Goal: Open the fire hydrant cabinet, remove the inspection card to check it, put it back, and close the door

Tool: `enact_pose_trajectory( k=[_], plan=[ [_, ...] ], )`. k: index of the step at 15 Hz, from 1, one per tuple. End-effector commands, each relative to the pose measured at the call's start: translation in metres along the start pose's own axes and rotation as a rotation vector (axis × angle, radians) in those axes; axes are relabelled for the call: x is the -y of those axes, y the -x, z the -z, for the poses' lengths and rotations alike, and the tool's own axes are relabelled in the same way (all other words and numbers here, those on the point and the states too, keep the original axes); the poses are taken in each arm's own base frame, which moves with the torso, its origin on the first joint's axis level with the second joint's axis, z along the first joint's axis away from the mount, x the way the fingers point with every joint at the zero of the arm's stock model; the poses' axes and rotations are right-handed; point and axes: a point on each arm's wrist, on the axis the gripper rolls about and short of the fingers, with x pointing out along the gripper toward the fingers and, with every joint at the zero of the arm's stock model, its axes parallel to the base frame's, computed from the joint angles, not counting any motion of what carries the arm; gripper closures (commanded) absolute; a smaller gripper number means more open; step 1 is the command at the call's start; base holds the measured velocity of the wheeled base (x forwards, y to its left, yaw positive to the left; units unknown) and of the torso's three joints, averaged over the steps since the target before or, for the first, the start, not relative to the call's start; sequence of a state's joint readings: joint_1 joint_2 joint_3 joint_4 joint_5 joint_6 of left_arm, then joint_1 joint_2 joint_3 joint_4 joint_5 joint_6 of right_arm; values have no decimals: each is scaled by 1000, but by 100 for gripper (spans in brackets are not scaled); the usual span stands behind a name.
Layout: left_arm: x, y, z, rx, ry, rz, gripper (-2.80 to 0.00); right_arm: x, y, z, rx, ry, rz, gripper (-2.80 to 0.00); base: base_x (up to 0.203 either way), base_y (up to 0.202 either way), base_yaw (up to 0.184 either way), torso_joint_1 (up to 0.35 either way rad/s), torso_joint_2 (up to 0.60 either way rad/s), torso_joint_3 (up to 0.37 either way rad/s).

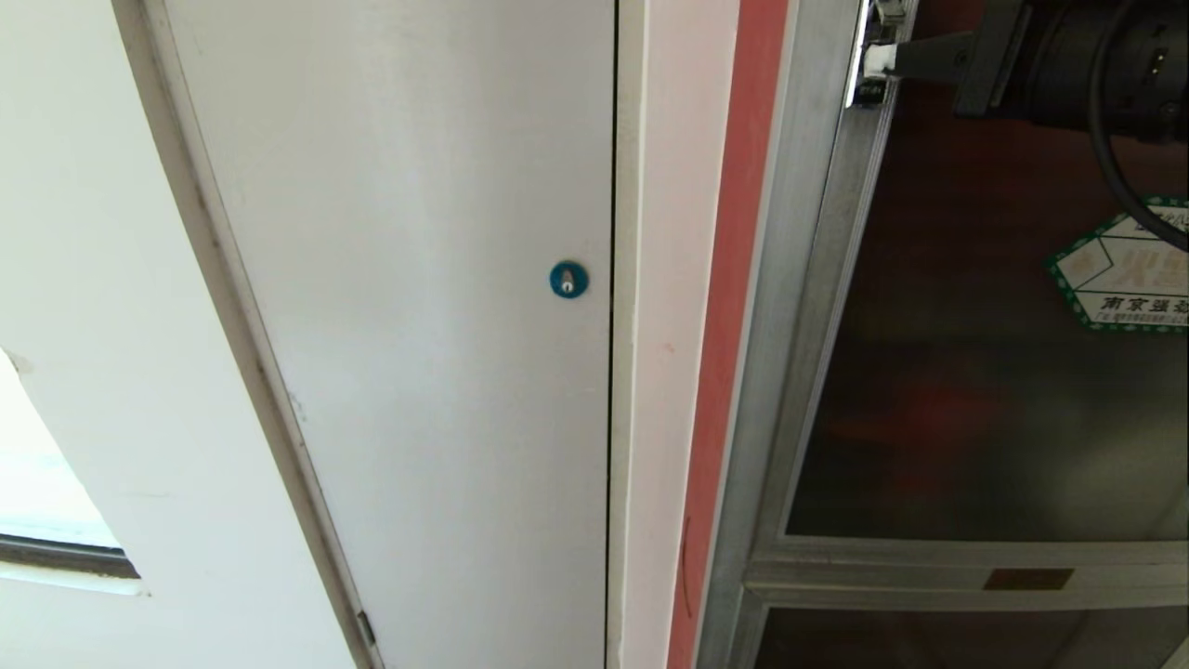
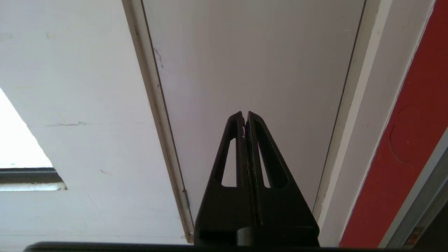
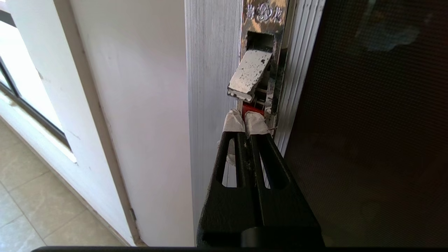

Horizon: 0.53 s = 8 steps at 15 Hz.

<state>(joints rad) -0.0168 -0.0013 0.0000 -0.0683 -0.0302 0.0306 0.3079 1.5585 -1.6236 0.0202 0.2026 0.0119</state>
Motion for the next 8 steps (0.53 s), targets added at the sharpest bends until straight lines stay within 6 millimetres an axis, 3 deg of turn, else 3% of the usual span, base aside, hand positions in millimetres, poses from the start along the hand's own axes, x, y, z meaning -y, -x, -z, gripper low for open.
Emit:
enact_pose_trajectory(
  k=[1, 4, 8],
  plan=[
    [0, -2, 8, -28, 1, 1, 0, 2, -2, 3, -14, -3, 4, 0, 0, 0, 0, 0, 0, 0],
    [0, -2, 8, -28, 1, 1, 0, 2, 0, 6, -24, -5, 4, 0, 0, 0, 0, 0, 0, 0],
    [0, -2, 8, -28, 1, 1, 0, -13, 28, -6, 18, 2, -34, 0, 0, 0, 0, 0, 0, 0]
  ],
)
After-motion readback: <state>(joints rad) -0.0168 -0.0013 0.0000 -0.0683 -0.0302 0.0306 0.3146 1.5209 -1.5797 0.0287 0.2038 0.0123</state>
